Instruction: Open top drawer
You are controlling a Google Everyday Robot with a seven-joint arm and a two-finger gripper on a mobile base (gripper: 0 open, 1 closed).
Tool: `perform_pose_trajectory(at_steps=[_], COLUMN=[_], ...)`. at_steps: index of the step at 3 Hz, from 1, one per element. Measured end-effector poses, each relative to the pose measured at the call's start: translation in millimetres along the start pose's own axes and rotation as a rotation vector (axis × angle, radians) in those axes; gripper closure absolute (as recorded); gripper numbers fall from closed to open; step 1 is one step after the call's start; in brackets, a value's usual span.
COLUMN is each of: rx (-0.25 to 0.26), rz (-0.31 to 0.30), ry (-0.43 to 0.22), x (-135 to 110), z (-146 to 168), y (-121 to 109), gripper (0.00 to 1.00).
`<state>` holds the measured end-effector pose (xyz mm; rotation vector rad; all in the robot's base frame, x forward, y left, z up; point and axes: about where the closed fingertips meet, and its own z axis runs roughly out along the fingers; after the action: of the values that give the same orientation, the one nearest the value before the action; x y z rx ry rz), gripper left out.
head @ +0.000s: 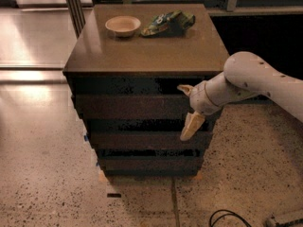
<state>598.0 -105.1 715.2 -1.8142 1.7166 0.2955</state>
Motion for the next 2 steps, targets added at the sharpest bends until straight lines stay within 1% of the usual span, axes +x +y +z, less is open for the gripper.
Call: perform_pose_trajectory(at_steps=[1,2], rx=[0.001,-0.018], rz=[-0.005,-0.032], ry=[0.0,-0.004], x=[0.0,-0.3], z=[1.9,15.8], y=[-1.0,-15.0], gripper=[0.0,0.0])
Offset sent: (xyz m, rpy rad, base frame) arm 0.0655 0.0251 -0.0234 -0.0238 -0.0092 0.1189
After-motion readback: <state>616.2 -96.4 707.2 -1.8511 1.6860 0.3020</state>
